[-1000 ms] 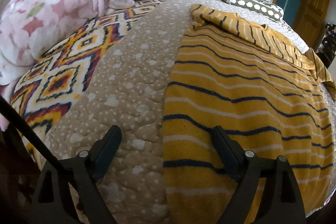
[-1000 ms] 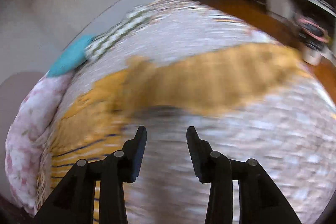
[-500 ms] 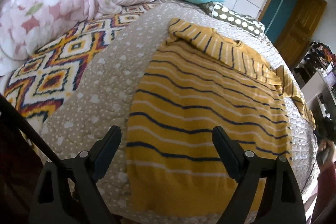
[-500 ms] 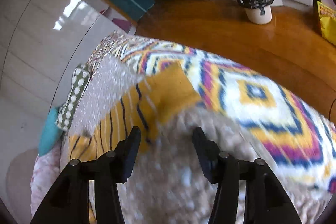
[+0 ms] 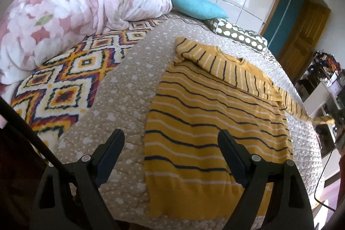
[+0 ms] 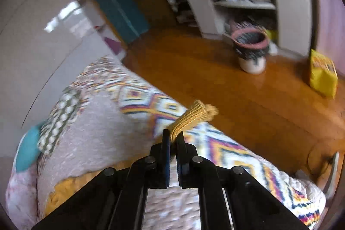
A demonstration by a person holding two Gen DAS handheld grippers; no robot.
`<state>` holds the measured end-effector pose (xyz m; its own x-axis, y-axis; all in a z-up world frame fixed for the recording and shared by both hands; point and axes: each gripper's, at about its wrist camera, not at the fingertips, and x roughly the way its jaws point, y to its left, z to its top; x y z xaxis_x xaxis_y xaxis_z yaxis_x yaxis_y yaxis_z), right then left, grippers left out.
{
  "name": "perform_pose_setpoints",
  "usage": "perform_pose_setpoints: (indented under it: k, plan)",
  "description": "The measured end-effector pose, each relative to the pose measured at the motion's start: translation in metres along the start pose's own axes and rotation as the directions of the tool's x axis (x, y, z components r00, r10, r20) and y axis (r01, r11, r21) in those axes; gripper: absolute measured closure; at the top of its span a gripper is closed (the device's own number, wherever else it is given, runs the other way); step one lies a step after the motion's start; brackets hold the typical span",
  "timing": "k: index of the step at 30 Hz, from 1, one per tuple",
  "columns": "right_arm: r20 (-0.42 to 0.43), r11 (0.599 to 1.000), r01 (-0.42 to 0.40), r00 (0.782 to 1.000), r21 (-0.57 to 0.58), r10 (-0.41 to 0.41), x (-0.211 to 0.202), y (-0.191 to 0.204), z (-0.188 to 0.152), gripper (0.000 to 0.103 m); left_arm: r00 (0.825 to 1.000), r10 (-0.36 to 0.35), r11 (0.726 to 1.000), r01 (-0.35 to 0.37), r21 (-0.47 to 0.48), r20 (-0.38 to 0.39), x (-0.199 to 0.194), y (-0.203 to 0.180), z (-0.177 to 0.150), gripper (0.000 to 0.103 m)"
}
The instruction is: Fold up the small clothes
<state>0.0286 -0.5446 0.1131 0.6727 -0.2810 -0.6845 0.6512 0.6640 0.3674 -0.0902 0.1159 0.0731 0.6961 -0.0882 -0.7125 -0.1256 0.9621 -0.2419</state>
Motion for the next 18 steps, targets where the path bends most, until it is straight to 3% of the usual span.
perform_pose_setpoints:
  k: [4,7,13,18]
  plan:
    - [-0.053,0.982,-0.122,0.992,-0.141,0.116,-0.011,0.093,-0.033,0.097,1.0,-0.01,1.0,0.01,-0.023,0.012,-0.005,0.016,-0.002,0.016]
    - [-0.137,0.948,-0.229,0.97,-0.221,0.203,-0.008,0.172,-0.075,0.097,0.999,0.001,0.999,0.0,-0.043,0.037,-0.012,0.031,-0.003,0.016]
    - [-0.333,0.82,-0.41,0.898,-0.4,0.287,0.003,0.334,-0.196,0.097,0.994,0.044,0.997,-0.037,-0.074,0.095,-0.029,0.066,-0.005,0.016]
    - [-0.451,0.71,-0.506,0.844,-0.49,0.291,0.007,0.414,-0.293,0.097,0.995,0.05,0.994,-0.042,-0.097,0.086,-0.025,0.088,-0.008,0.016]
